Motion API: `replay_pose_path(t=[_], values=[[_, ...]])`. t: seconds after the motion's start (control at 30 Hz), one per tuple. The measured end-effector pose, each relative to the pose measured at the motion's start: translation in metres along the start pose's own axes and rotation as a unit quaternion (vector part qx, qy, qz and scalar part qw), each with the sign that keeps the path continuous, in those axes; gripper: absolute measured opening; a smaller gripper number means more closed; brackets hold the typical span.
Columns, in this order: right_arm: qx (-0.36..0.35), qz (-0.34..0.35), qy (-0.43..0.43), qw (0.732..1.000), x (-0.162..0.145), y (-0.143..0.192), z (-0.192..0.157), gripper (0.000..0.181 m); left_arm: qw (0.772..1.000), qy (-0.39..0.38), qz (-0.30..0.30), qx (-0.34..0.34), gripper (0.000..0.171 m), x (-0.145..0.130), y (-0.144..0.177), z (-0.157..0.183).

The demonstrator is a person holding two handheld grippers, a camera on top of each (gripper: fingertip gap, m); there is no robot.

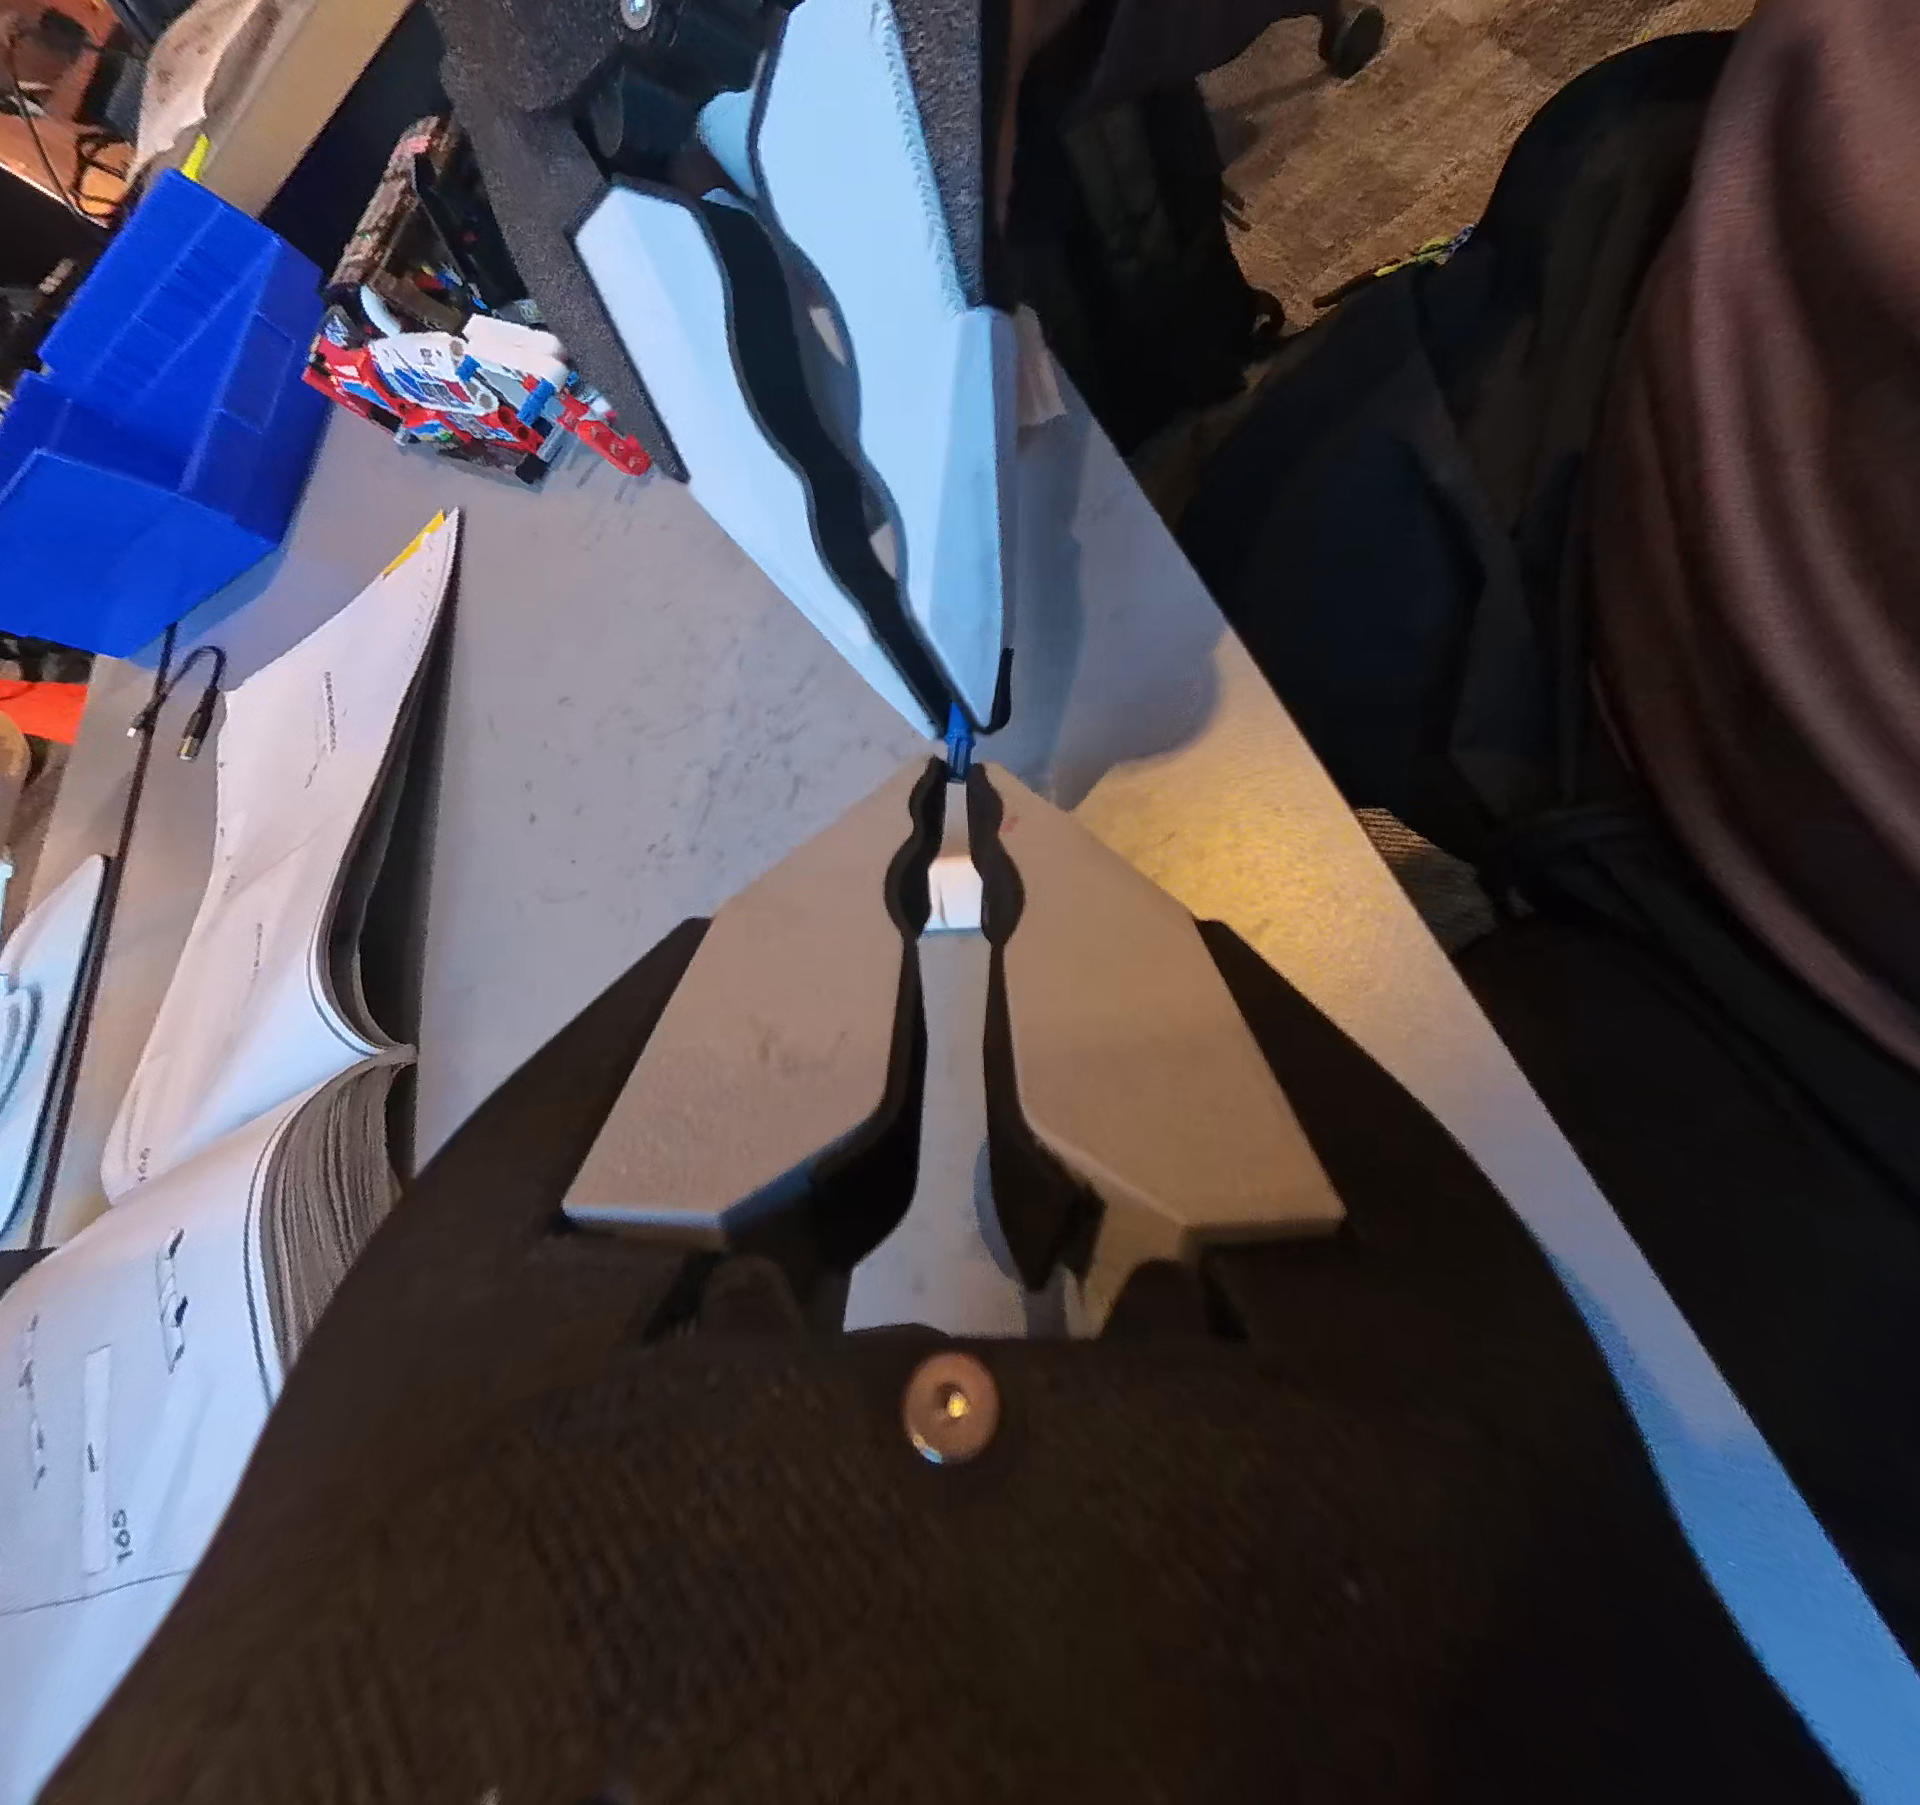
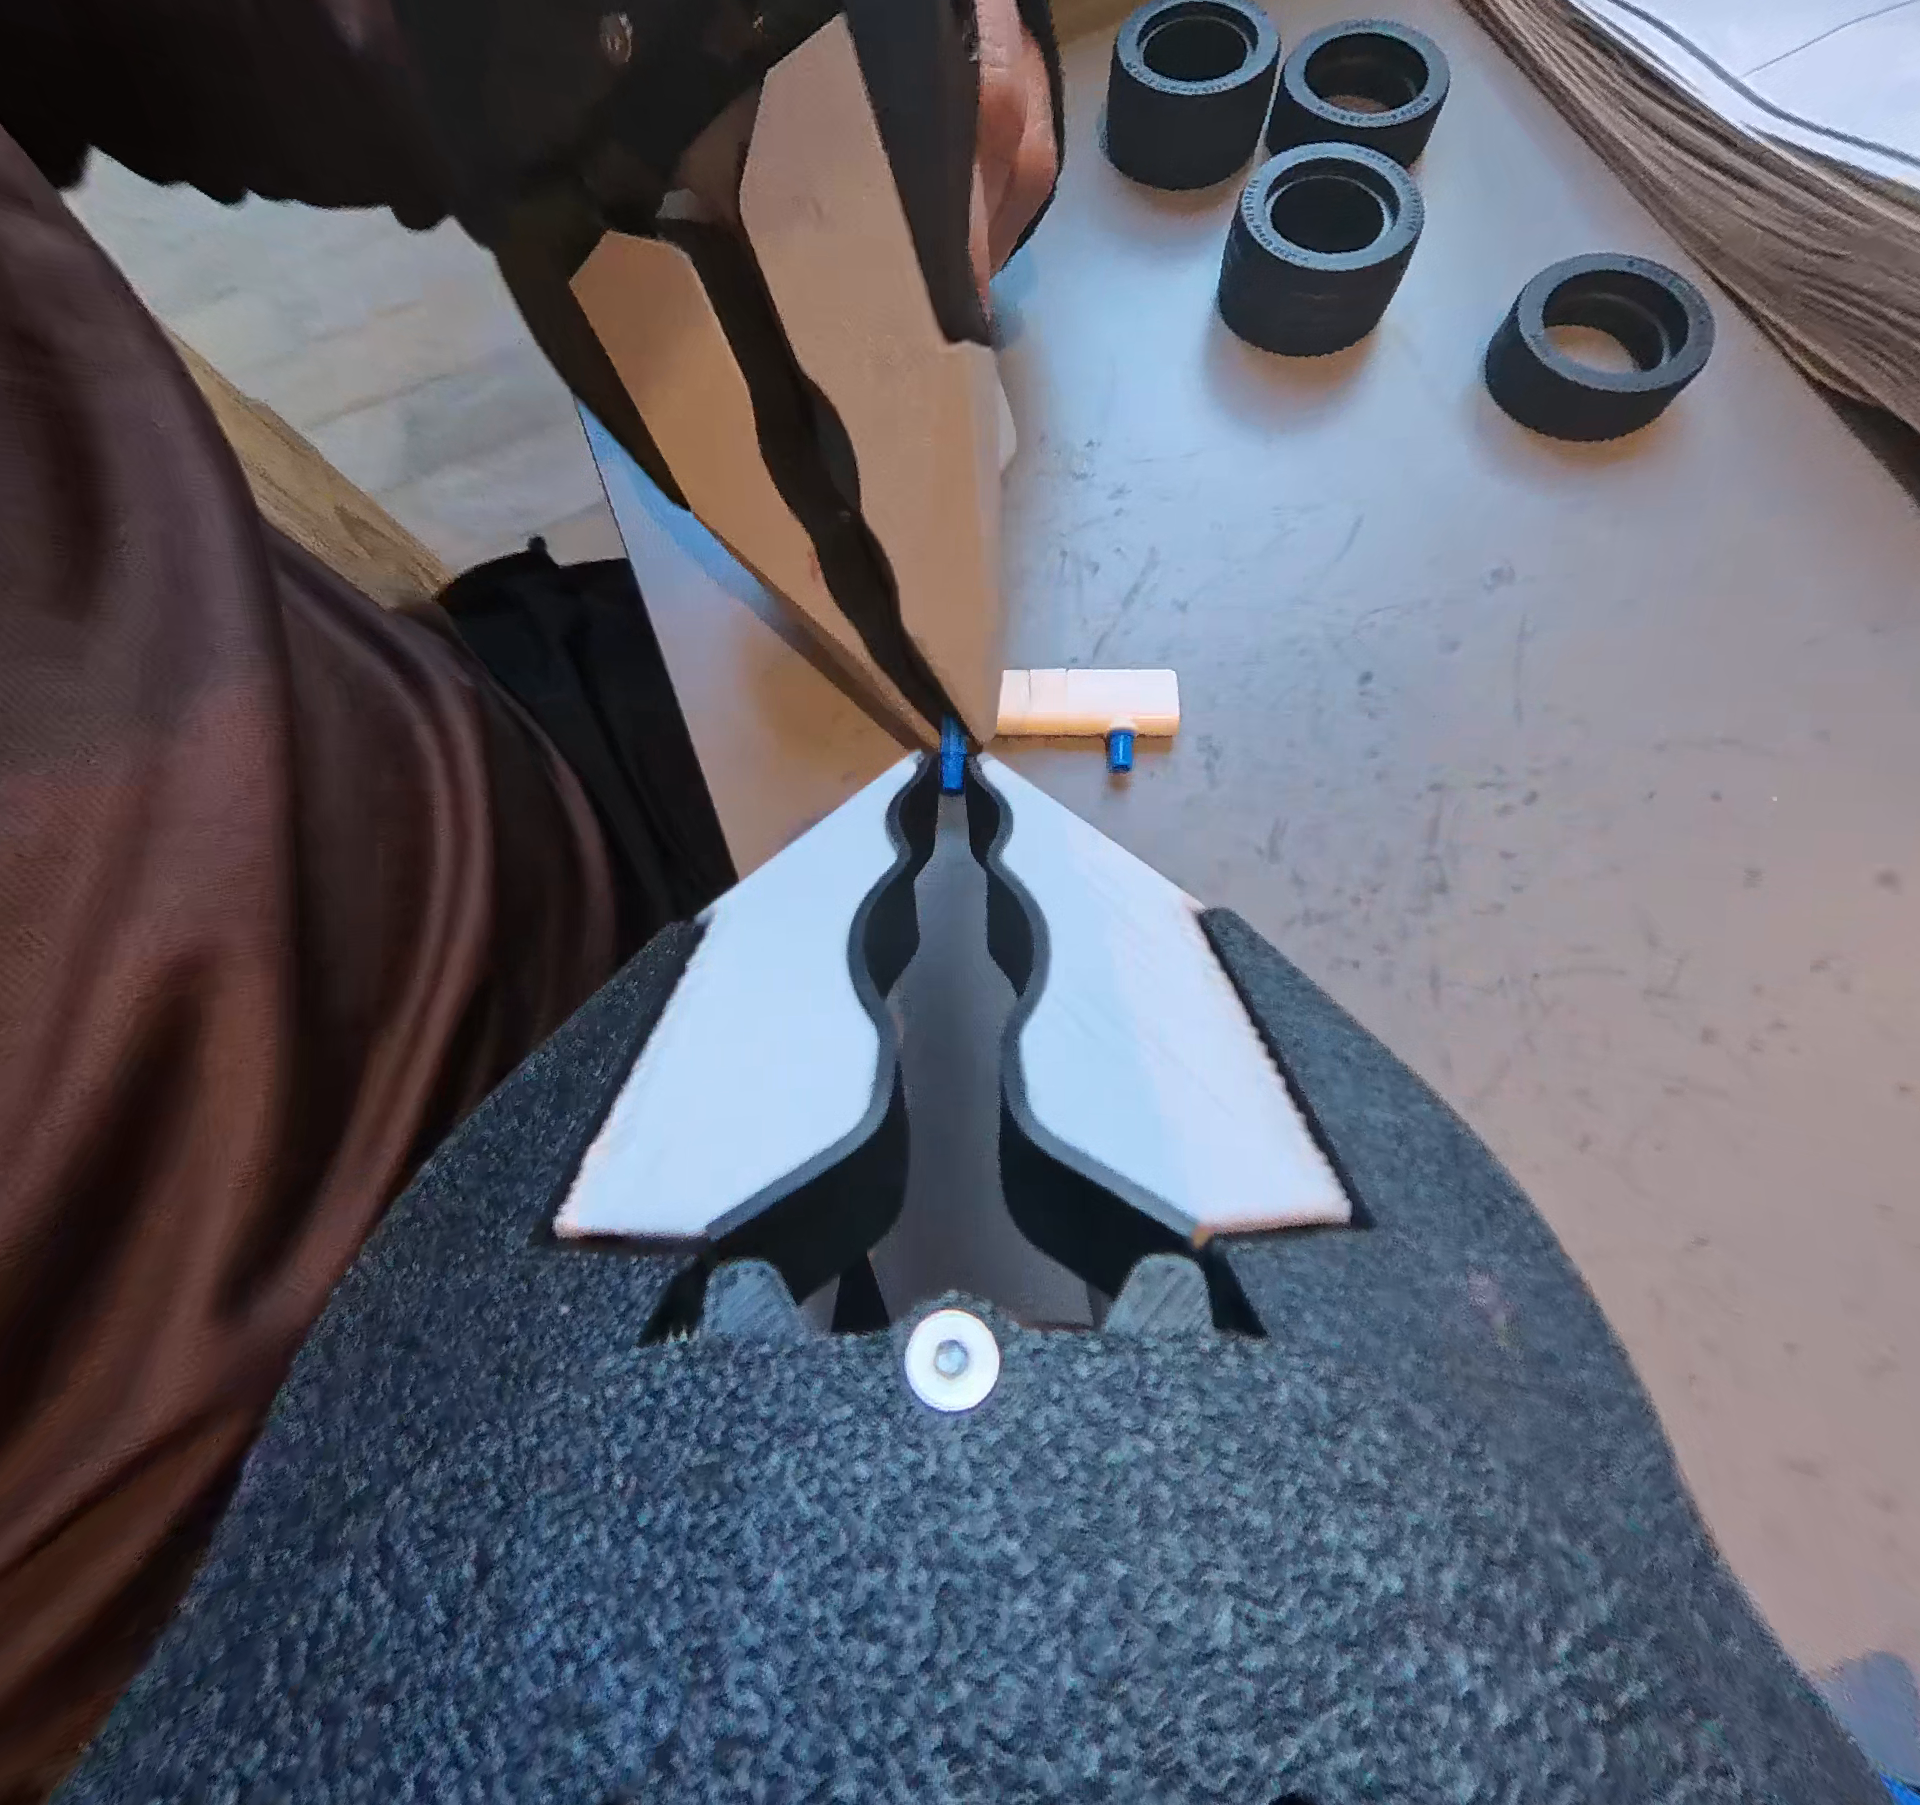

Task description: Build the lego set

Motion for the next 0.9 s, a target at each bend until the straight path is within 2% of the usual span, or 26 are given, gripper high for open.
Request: replay_pose_path(t=[0.1,0.37,0.9], values=[[-0.020,-0.007,0.032,0.999,-0.0040,0.0028,0.0000,0.005,1.000,-0.007,0.008,0.004,0.001,0.0005,0.0007,-0.0004],[-0.024,0.016,0.028,0.999,0.0019,0.0079,0.0004,0.005,1.000,-0.002,0.009,0.008,0.001,0.0007,0.0004,-0.0028],[-0.025,0.017,0.018,0.999,0.0006,0.0054,0.0034,0.004,1.000,-0.005,0.006,0.020,0.001,0.0013,0.0007,-0.0053]])
Point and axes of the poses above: each gripper's, where its closed fingertips meet, y back along the fingers, x out of its top, z = x × y across the jaws, the point moved 2 cm from there along y, back along the fingers, and after that the axes turned 4 degrees about x, right-handed, at the moved point
